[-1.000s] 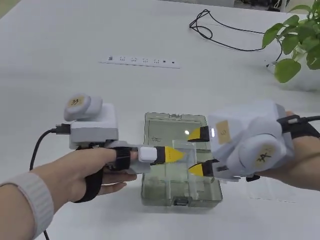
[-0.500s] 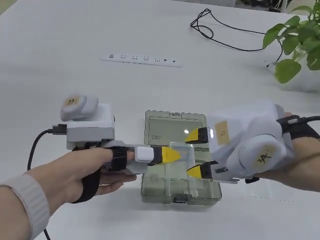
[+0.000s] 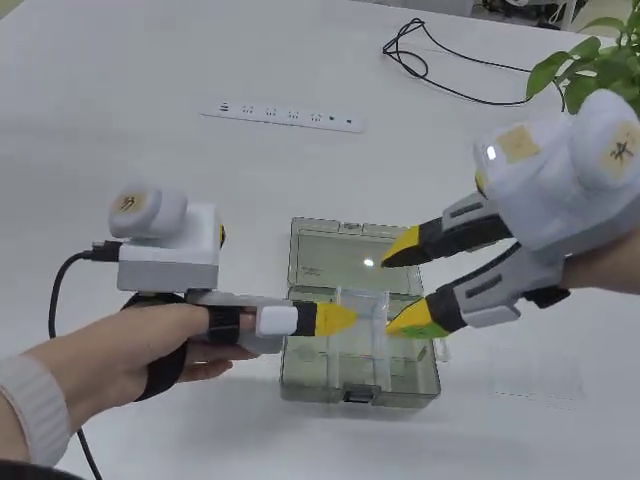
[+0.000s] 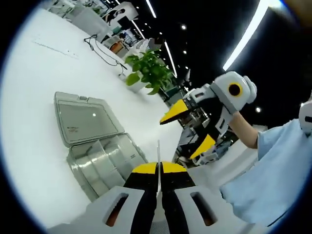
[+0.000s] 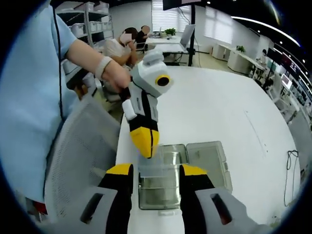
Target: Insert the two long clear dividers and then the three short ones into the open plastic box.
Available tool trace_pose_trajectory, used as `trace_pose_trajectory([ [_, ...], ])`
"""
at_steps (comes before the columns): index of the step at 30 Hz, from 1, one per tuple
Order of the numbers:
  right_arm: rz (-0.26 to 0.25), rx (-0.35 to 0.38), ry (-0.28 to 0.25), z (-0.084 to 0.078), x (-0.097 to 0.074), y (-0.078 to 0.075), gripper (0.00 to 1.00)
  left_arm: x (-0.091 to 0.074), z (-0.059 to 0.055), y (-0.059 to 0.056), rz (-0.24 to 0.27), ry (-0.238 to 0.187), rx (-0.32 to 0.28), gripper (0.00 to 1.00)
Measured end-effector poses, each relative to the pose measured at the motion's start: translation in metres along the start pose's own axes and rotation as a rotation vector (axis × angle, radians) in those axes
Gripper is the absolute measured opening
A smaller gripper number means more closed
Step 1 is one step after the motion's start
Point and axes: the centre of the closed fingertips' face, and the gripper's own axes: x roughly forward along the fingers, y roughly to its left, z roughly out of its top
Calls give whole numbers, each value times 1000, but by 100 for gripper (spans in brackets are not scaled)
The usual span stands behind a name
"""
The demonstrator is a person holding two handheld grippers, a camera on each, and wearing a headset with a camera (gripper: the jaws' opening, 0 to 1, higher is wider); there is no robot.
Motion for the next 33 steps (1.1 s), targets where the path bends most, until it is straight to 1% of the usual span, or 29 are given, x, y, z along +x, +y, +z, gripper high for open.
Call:
trace_pose_trajectory([
  [1,39,16,18,-2,-2,-1,33,-1,-3,-3,-8,11,44,0],
  [2,55,23,31,-2,-2,0,31,-1,-5,-5,-15,20,79,0],
  [3,73,16,48,-3,-2,1,30,-2,-9,-9,-28,30,126,0],
  [5,134,31,76,-4,0,8,28,-4,-15,-12,-39,55,170,0],
  [6,144,35,80,-4,1,10,27,-4,-15,-14,-41,55,174,0],
  [7,193,53,105,-6,3,18,26,-5,-16,-15,-42,56,187,0],
  [8,206,52,113,-6,5,20,25,-5,-16,-16,-43,51,197,0],
  [9,215,50,134,-7,8,21,24,-6,-15,-17,-54,44,229,0],
  [10,227,46,148,-8,10,23,22,-7,-15,-16,-48,41,253,0],
  [11,233,41,159,-7,13,24,21,-7,-16,-18,-51,47,270,0],
  [13,243,51,167,-4,18,24,19,-8,-16,-17,-43,49,308,0],
  [14,250,51,174,-3,20,26,19,-8,-16,-18,-43,49,313,0],
  [15,249,45,181,-3,23,26,19,-9,-16,-18,-53,47,338,0],
  [16,254,33,195,-2,24,27,18,-9,-16,-18,-54,45,362,0],
  [18,256,35,219,-2,27,27,16,-10,-16,-18,-49,43,392,0],
  [20,261,34,234,-3,29,26,12,-11,-13,-20,-57,27,409,0],
  [22,272,40,238,-3,31,26,11,-11,-12,-19,-55,19,407,0],
  [23,280,41,238,-2,32,28,10,-11,-12,-19,-54,20,420,0],
  [25,292,43,242,0,33,34,7,-12,-14,-18,-53,32,425,0],
  [29,311,46,236,4,35,42,3,-13,-15,-17,-50,33,432,0],
  [32,321,34,253,3,37,45,3,-13,-17,-15,-50,41,435,0],
  [33,325,48,268,2,37,46,3,-13,-17,-15,-51,42,435,0],
])
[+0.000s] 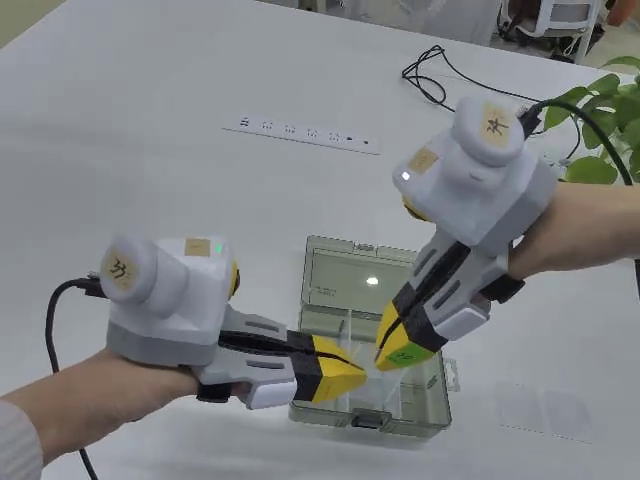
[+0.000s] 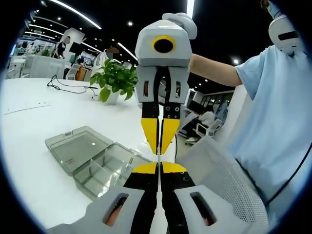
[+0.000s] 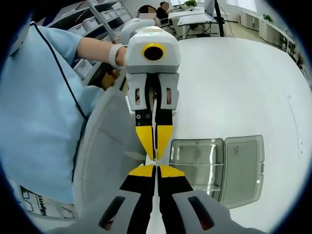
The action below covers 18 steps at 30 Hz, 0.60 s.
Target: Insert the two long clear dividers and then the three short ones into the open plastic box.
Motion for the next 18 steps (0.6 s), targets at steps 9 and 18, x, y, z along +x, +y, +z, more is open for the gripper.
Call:
trace_pose_trajectory([
  [9,-31,-13,79,-1,3,-12,2,0,-3,6,27,19,-7,0],
  [18,-85,-38,106,5,3,-28,2,-8,-5,20,115,32,19,0],
])
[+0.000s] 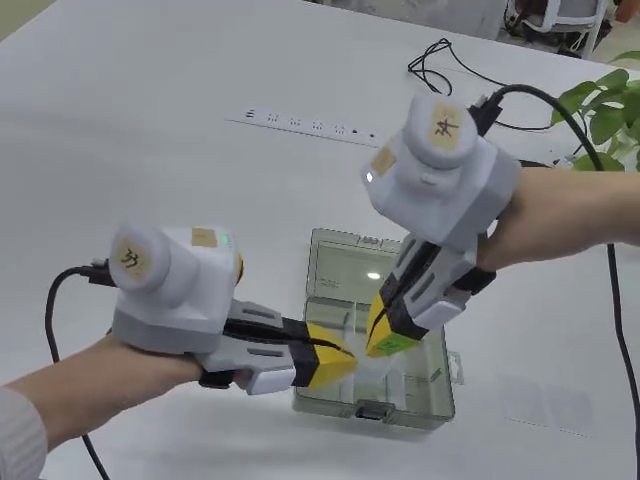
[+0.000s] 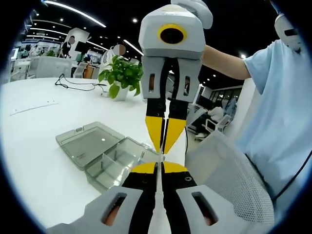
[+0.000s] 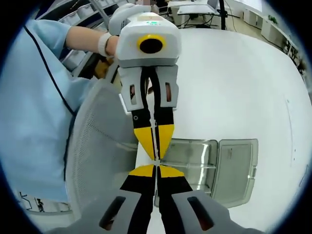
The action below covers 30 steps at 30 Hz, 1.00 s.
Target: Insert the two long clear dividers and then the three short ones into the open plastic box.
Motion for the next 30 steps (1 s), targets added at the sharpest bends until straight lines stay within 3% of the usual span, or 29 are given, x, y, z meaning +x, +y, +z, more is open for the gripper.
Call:
trace_pose_trajectory([
  [3,-33,8,-9,3,-2,-8,2,-7,0,7,37,-7,4,2],
  [6,-71,10,-2,2,-3,-17,2,-13,-3,14,70,-6,0,13],
  [13,-146,50,-43,4,-2,-37,2,-28,-17,24,152,2,30,39],
  [21,-181,49,-53,2,5,-48,2,-39,-27,34,213,35,74,63],
  [30,-184,56,-70,2,13,-50,2,-49,-30,44,278,38,39,96],
])
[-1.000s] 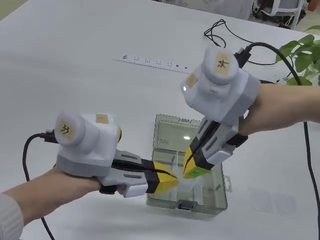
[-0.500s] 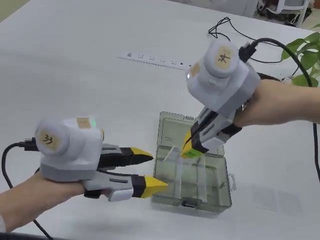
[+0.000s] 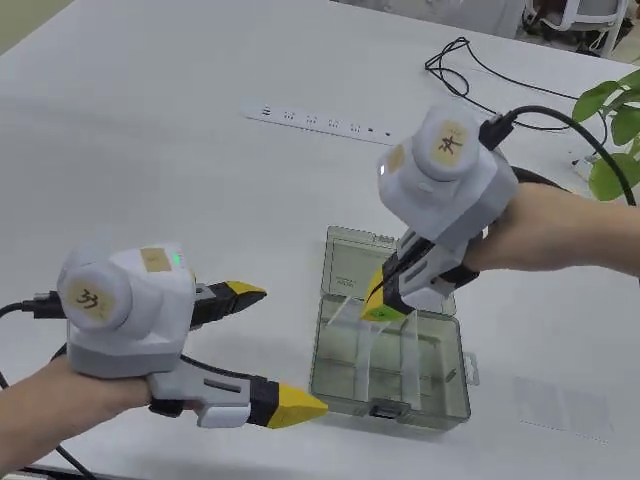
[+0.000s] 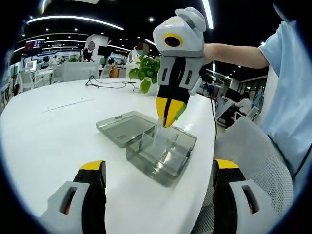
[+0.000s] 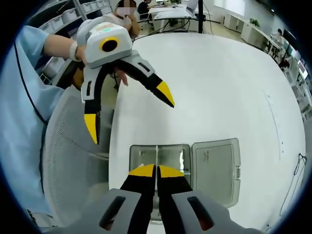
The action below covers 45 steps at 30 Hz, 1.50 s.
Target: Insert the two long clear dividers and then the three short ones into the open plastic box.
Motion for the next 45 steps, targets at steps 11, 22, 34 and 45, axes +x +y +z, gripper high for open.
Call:
trace_pose_trajectory([
  [11,8,-4,22,-6,8,0,2,-5,-7,6,24,10,-36,100],
  [22,-14,-34,32,-2,17,1,2,-4,-13,3,20,19,-50,97],
  [34,-45,-54,43,-5,34,1,2,-6,-16,-1,18,15,-69,95],
  [45,-58,-47,33,-8,46,0,2,-10,-24,-2,24,18,-86,93],
])
